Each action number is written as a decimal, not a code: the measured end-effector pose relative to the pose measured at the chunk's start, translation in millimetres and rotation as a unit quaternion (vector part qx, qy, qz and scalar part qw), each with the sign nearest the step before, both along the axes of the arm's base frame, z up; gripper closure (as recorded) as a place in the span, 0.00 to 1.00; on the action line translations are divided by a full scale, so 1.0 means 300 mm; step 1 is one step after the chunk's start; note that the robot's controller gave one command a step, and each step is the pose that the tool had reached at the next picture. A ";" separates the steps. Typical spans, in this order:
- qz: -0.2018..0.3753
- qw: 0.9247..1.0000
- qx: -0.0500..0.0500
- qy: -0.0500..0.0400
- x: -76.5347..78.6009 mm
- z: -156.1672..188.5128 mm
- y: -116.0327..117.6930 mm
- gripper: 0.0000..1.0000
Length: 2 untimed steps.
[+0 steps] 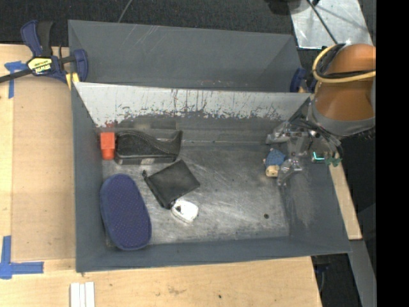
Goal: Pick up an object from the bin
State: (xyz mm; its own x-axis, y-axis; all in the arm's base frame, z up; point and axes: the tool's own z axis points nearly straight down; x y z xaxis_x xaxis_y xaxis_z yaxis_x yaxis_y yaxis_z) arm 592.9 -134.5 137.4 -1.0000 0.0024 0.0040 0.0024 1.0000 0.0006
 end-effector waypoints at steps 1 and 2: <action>0.055 0.998 -0.002 -0.008 0.042 0.274 -0.006 0.00; -0.009 1.000 0.000 -0.001 0.036 0.009 -0.046 0.00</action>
Offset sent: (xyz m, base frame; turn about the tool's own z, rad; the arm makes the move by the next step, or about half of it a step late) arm 0.0098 -0.0011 0.0769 -0.1100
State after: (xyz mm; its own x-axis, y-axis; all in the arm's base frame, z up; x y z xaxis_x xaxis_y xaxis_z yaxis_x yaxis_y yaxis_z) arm 603.6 -148.4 140.0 -0.9998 0.0198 0.0024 0.0198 0.9998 0.0008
